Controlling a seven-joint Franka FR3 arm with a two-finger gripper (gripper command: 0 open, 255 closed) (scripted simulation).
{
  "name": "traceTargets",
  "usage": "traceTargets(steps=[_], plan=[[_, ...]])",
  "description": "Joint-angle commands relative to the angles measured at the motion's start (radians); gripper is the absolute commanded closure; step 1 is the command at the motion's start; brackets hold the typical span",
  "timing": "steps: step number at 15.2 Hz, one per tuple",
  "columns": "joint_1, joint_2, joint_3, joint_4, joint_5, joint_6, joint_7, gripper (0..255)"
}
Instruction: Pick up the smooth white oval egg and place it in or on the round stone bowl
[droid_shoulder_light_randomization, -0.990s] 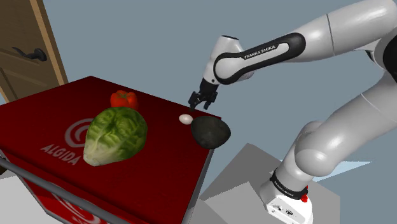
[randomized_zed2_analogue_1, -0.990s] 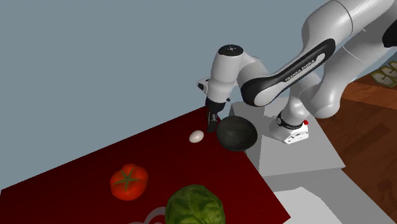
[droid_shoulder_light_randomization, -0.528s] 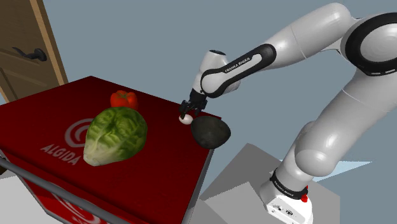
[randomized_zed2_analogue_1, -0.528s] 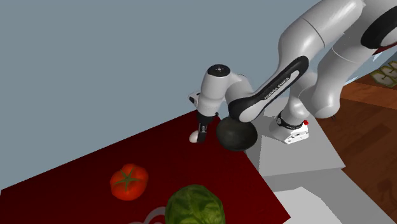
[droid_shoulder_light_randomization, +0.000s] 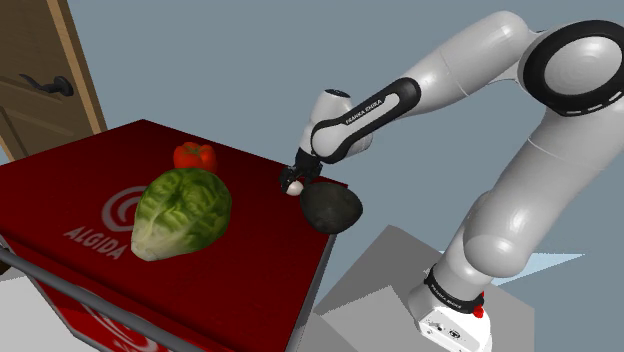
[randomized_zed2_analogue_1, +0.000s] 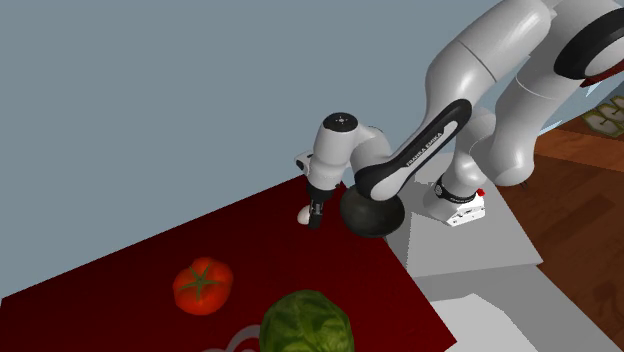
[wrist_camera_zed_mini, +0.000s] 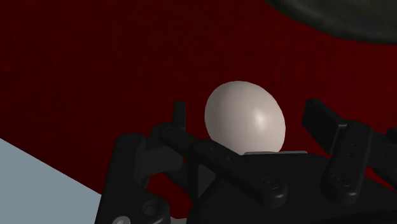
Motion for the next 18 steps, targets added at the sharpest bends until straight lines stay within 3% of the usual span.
traceTargets(steps=[1, 4, 5, 14, 18], plan=[[0.000, 0.001, 0.000, -0.001, 0.000, 0.002, 0.000, 0], [0.000, 0.001, 0.000, -0.001, 0.000, 0.002, 0.000, 0], [0.000, 0.001, 0.000, -0.001, 0.000, 0.002, 0.000, 255], [0.000, 0.001, 0.000, -0.001, 0.000, 0.002, 0.000, 255], [-0.002, -0.042, -0.001, 0.015, -0.008, -0.056, 0.009, 255]])
